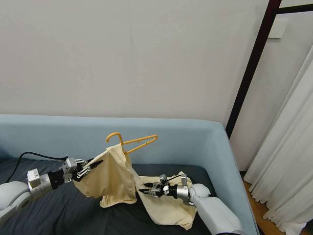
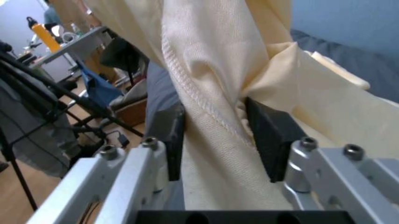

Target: Pick up the clothes from the sofa and hang them on the clothes hanger.

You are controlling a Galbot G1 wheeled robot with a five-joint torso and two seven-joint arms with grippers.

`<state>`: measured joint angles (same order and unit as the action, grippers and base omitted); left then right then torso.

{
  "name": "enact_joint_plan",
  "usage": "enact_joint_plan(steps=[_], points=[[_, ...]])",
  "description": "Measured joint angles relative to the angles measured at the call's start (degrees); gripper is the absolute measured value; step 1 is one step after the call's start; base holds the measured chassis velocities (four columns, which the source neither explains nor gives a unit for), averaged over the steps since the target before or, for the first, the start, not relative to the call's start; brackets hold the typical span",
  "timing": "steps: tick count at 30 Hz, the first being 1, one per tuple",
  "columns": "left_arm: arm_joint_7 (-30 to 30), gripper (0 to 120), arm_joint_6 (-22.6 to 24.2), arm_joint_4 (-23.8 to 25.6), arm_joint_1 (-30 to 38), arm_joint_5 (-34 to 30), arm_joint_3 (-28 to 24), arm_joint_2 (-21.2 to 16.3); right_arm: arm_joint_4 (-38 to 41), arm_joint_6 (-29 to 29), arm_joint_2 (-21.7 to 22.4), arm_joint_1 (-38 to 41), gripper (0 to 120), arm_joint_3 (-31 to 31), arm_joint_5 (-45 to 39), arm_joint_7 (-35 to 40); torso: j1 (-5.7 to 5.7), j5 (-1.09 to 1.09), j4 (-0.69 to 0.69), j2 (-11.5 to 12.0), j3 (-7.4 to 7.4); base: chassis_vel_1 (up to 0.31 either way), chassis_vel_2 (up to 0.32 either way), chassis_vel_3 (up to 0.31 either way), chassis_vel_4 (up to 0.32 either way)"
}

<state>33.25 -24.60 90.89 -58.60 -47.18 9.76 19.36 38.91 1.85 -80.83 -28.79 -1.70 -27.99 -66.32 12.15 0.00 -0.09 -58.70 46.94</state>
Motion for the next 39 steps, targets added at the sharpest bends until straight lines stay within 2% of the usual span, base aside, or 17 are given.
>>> enact_joint_plan(steps=[2,3,7,8,10,14,16,17,21,29,31,36,39], points=[[0.0,7,0.0,0.0,0.0,0.0,0.0,0.0,1.2,0.0,0.8,-0.3,26,-0.2,-0.1,-0.9,0.0,0.0,0.0,0.0,0.0,0.0,0.0,0.0,0.0],[0.0,7,0.0,0.0,0.0,0.0,0.0,0.0,1.2,0.0,0.8,-0.3,26,-0.2,-0.1,-0.9,0.0,0.0,0.0,0.0,0.0,0.0,0.0,0.0,0.0],[0.0,7,-0.1,-0.2,-0.1,0.1,0.0,0.3,4.2,0.1,3.4,-1.1,8,-0.7,-1.0,-3.3,0.0,0.0,0.0,0.0,0.0,0.0,0.0,0.0,0.0],[0.0,7,-0.1,-0.2,-0.1,0.1,0.0,0.3,4.2,0.1,3.4,-1.1,8,-0.7,-1.0,-3.3,0.0,0.0,0.0,0.0,0.0,0.0,0.0,0.0,0.0],[0.0,7,-0.1,-0.5,0.0,0.2,0.0,0.5,5.9,0.3,4.6,-1.6,0,-0.2,-2.0,-4.1,0.0,0.01,0.0,0.0,0.0,0.0,0.0,0.0,0.0],[0.0,7,-0.3,-0.7,0.3,0.1,0.0,0.9,9.6,0.7,6.5,-2.3,0,0.3,-5.9,-2.4,0.0,0.01,0.0,0.0,0.0,0.0,0.0,0.0,0.0],[0.0,7,-0.6,-0.9,0.8,-0.5,0.0,1.5,15.6,1.0,9.3,-2.9,0,-0.5,-11.8,4.8,0.0,0.01,0.0,0.0,0.0,0.0,0.0,0.0,0.0],[0.0,7,-0.6,-0.9,0.8,-0.5,0.0,1.5,15.6,1.0,9.3,-2.9,0,-0.5,-11.8,4.8,0.0,0.01,0.0,0.0,0.0,0.0,0.0,0.0,0.0],[0.0,7,-1.4,-1.0,1.9,-1.3,0.4,2.9,25.0,1.3,13.6,-3.8,0,-1.9,-19.5,16.7,0.0,0.01,0.0,0.0,0.0,0.0,0.0,0.0,0.0],[0.1,7,-2.8,0.9,2.6,-3.6,0.8,4.2,32.6,2.1,17.5,-4.7,0,-0.7,-25.3,19.7,0.0,0.01,0.0,0.0,0.0,0.0,0.0,0.0,0.0],[0.7,7,-3.4,2.7,3.3,-5.2,0.8,5.1,37.0,2.2,19.4,-4.7,0,0.5,-29.6,25.7,0.0,0.01,0.01,0.0,0.0,0.0,0.0,0.0,0.0],[1.0,7,-3.6,3.6,4.2,-5.6,0.6,5.8,41.9,2.2,22.8,-4.7,0,0.3,-30.1,35.7,0.0,0.01,0.0,0.0,-0.01,0.0,0.0,0.0,0.0],[0.9,7,-3.7,4.0,4.1,-5.4,0.5,6.2,42.5,2.2,24.6,-5.4,0,-1.0,-27.7,37.5,-0.01,0.0,0.0,0.0,0.0,0.0,0.0,0.0,0.0]])
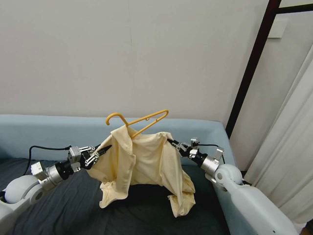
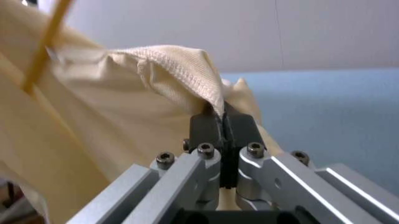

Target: Pick up the clothes from the sofa and hang them on the clothes hanger.

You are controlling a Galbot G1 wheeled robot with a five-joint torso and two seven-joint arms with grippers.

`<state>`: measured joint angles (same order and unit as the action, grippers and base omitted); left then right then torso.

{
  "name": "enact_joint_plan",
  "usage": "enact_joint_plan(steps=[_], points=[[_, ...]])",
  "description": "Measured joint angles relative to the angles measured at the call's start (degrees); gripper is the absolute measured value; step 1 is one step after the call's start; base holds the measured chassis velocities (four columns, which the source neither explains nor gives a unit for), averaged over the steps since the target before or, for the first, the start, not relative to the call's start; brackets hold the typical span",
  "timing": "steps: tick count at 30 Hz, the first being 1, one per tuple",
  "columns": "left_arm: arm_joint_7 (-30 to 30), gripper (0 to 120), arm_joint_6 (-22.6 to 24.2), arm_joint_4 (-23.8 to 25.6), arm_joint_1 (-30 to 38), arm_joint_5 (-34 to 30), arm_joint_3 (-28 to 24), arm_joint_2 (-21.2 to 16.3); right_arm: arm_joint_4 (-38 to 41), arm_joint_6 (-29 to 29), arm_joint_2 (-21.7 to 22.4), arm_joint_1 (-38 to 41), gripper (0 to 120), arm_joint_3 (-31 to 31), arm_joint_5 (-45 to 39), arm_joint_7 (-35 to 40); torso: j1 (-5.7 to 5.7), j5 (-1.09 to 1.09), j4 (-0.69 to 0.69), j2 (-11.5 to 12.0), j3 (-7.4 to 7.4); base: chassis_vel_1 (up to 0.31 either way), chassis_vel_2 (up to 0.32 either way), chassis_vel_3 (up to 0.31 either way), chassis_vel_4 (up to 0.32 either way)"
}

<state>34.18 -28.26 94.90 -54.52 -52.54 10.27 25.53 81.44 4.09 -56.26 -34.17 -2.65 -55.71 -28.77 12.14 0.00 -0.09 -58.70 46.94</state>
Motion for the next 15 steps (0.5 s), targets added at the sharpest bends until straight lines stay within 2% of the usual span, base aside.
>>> enact_joint_plan(steps=[4,9,10,13,14,15], points=[[-0.2,7,-0.1,0.7,-0.9,0.9,0.0,0.3,-0.2,0.0,0.9,-2.3,4,-1.7,6.6,-0.7,0.0,0.0,-0.01,0.0,0.0,0.0,0.0,0.0,0.0],[-0.2,7,-0.6,0.7,-2.4,2.1,0.6,-0.2,-1.6,-0.8,-0.3,-8.4,25,-2.3,15.9,-8.4,0.0,0.01,0.01,0.0,0.0,0.0,0.0,0.0,0.0],[-0.2,7,-0.6,0.7,-2.4,2.1,0.6,-0.2,-1.6,-0.8,-0.3,-8.4,25,-2.3,15.9,-8.4,0.0,0.01,0.01,0.0,0.0,0.0,0.0,0.0,0.0],[-0.2,7,-0.9,-0.2,-3.0,3.1,0.7,-0.4,-2.8,-1.0,-1.4,-12.7,39,-0.3,21.0,-16.9,0.0,-0.01,0.0,0.0,0.0,0.0,0.0,0.0,0.0],[-0.2,7,-0.9,-0.2,-3.0,3.1,0.7,-0.4,-2.8,-1.0,-1.4,-12.7,39,-0.3,21.0,-16.9,0.0,-0.01,0.0,0.0,0.0,0.0,0.0,0.0,0.0],[-0.3,7,-1.0,-0.5,-3.1,3.4,0.7,-0.3,-3.1,-1.1,-1.5,-13.6,45,0.2,22.3,-18.9,0.0,0.0,0.0,0.0,0.0,0.0,0.0,0.0,0.0]])
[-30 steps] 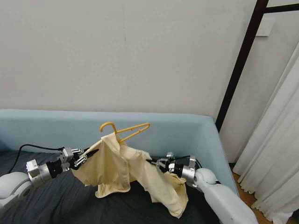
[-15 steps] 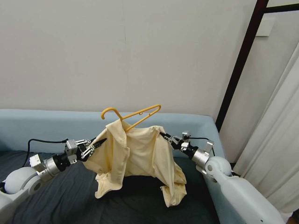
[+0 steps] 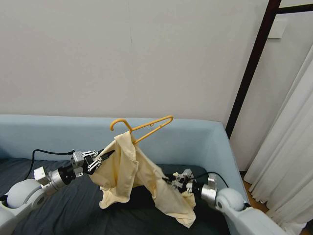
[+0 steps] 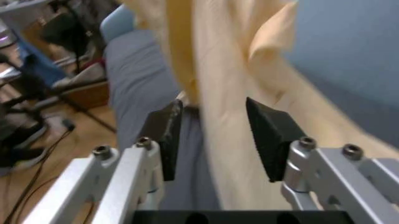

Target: Pick up the clothes from the sofa and hang them on the clothes hanger.

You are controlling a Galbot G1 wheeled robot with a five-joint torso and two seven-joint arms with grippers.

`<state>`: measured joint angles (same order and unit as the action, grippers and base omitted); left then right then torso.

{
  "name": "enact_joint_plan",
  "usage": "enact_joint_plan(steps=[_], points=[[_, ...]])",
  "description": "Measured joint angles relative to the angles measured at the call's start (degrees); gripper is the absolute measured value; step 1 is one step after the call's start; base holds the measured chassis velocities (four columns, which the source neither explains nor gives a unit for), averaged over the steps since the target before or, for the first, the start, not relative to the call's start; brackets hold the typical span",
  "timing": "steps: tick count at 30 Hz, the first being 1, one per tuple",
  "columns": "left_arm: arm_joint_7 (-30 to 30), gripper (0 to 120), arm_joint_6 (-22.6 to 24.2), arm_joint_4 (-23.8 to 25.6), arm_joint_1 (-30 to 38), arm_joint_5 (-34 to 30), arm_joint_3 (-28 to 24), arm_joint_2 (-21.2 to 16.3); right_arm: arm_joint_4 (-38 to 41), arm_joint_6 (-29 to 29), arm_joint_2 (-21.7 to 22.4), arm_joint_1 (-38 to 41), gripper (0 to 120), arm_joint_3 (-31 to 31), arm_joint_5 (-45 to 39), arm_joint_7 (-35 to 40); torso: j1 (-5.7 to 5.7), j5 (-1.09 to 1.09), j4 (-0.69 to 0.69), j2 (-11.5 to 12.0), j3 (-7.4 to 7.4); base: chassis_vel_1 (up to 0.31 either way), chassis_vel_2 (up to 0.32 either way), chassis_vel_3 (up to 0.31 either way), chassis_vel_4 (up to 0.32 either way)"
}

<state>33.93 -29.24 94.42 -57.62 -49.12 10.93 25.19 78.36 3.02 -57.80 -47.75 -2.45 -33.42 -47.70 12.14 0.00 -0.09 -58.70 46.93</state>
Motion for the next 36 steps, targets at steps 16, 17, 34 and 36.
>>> enact_joint_plan(steps=[16,17,34,36], points=[[0.3,7,-0.9,-1.8,-0.1,1.7,-0.5,0.6,-6.6,4.3,-2.8,0.1,98,-1.9,6.8,17.9,0.0,0.0,0.0,0.0,0.0,0.0,0.0,0.0,0.0],[0.3,7,-0.9,-1.5,0.0,1.6,-0.5,0.3,-7.9,4.9,-3.3,1.3,100,-2.0,6.4,18.1,0.0,0.0,0.0,0.0,0.01,0.0,0.0,0.0,0.0],[0.9,7,-0.7,-2.6,0.7,0.5,-0.5,-0.2,-22.4,3.6,-9.2,8.3,46,-1.8,18.0,4.6,0.01,0.0,0.0,0.0,0.01,0.0,0.0,0.0,0.0],[0.9,7,-0.7,-2.8,0.8,0.4,-0.6,-0.1,-22.9,3.3,-9.7,8.5,37,-1.8,19.2,5.2,0.01,0.0,0.0,0.0,0.01,0.0,0.0,0.0,0.0]])
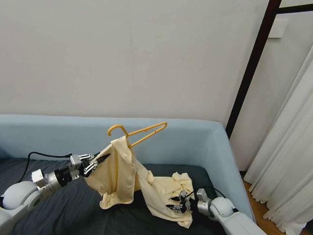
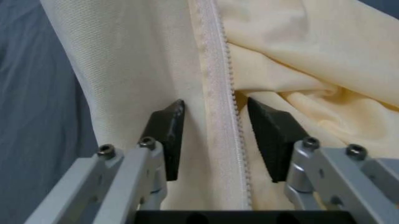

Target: Pick up the clothes from the sofa and hang them on the clothes hanger.

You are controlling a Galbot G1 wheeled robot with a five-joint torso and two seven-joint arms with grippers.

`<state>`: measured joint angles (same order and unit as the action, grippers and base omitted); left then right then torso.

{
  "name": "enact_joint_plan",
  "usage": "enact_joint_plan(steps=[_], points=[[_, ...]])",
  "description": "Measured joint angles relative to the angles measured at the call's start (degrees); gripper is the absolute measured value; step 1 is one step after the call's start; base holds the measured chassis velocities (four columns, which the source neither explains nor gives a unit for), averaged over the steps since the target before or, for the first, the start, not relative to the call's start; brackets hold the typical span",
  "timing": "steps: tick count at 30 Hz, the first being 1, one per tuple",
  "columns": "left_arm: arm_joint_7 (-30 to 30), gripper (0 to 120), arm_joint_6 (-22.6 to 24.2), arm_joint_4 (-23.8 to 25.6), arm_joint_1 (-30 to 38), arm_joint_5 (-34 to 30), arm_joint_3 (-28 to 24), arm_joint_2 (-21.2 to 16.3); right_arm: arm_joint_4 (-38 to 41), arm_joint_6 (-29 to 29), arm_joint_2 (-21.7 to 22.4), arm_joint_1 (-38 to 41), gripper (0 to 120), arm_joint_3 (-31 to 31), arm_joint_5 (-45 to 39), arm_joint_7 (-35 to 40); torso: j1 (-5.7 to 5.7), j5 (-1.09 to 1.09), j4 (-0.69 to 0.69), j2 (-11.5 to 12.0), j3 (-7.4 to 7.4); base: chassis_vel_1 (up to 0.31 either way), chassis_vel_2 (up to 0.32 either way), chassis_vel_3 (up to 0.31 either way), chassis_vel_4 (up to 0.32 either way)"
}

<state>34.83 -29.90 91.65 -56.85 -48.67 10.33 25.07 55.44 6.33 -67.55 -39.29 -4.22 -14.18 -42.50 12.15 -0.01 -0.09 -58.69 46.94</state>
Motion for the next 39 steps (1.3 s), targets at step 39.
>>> enact_joint_plan(steps=[39], points=[[1.5,7,-0.9,-0.4,1.4,-3.1,0.3,5.4,28.7,-4.0,15.2,-0.5,0,10.4,-44.1,8.3,0.0,0.01,0.0,0.0,-0.01,0.0,0.0,0.0,0.0]])
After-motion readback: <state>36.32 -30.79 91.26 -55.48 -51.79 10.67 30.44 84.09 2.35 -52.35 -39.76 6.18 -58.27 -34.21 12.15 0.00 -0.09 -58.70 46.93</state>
